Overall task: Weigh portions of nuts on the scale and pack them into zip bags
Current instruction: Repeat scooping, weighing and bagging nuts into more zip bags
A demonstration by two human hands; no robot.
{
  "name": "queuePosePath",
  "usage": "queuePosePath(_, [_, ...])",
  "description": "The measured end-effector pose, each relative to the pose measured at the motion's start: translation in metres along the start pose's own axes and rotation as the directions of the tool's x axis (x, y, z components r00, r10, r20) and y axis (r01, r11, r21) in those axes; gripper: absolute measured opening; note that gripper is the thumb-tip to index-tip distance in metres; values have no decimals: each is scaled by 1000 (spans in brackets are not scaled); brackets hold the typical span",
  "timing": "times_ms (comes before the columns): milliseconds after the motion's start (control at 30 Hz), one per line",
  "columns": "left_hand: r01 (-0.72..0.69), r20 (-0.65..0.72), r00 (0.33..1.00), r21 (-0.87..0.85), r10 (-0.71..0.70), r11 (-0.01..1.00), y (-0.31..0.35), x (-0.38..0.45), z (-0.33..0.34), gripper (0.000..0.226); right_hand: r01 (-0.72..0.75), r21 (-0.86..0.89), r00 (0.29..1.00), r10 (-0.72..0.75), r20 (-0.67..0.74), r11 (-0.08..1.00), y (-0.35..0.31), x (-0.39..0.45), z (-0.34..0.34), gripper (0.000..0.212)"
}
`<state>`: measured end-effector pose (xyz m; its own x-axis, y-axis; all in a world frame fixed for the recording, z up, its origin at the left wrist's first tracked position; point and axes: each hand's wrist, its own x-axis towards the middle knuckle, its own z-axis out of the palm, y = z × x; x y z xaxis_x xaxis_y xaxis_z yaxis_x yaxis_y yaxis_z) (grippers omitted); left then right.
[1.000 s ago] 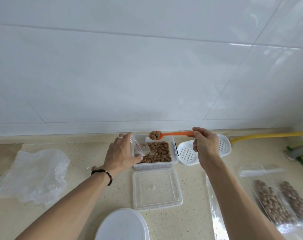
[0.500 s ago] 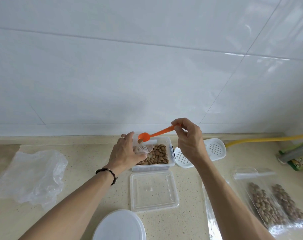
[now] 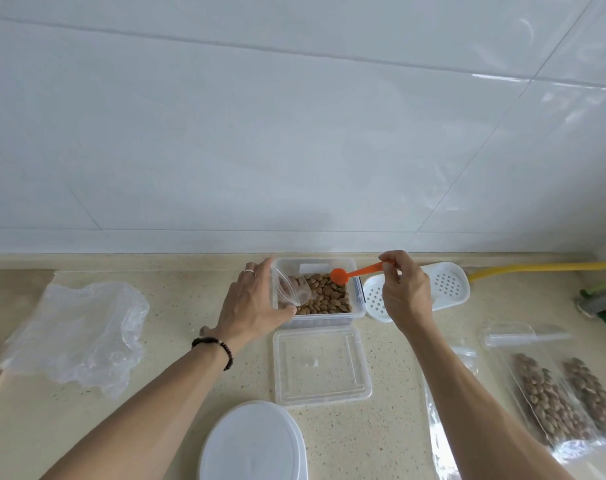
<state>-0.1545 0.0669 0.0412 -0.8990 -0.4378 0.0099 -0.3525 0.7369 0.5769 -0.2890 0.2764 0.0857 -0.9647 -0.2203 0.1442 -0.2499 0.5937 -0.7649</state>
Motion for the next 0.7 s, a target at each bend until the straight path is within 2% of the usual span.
queuePosePath(167, [-5,7,1000,6,5,1000,-6,-7,-1,95,-87,2,987,86,137,996,14,-7,11,22])
queuePosePath(333, [1,15,1000,20,-2,1000,-7,-7,0,93,-342,127,929,315,196,931,21,-9,20,20])
queuePosePath(533, [-7,17,1000,20,7,1000,-7,-5,-2,92,-538,270,842,523,132,798,29,-7,25,23])
queuePosePath(700, [-14,4,1000,20,14,1000,-6,-4,-2,93,-565,356,815,570,99,745,31,-2,17,23])
